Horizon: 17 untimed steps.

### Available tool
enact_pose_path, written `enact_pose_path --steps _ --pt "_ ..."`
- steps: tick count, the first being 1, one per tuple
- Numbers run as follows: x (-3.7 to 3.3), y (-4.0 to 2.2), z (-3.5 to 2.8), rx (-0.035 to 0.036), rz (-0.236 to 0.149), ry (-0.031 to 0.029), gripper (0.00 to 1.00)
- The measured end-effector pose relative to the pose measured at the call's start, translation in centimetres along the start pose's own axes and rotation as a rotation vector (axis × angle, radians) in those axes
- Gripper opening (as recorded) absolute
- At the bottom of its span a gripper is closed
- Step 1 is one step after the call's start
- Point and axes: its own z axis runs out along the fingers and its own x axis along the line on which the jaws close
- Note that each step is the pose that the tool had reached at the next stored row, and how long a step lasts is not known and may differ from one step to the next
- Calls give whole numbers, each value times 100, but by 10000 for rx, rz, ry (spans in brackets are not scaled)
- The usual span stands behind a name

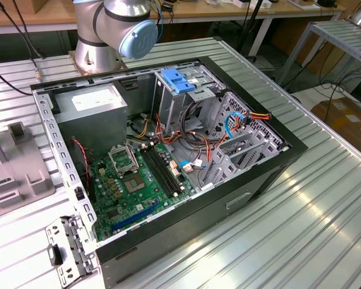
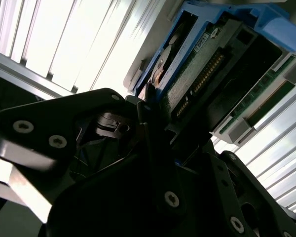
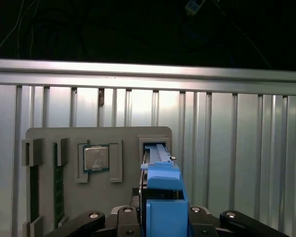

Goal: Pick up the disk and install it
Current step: 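Pick up the disk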

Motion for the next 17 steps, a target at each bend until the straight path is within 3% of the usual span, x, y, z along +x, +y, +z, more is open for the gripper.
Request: enact_pose_path --steps 17 --pt "-5 3 -125 2 0 0 36"
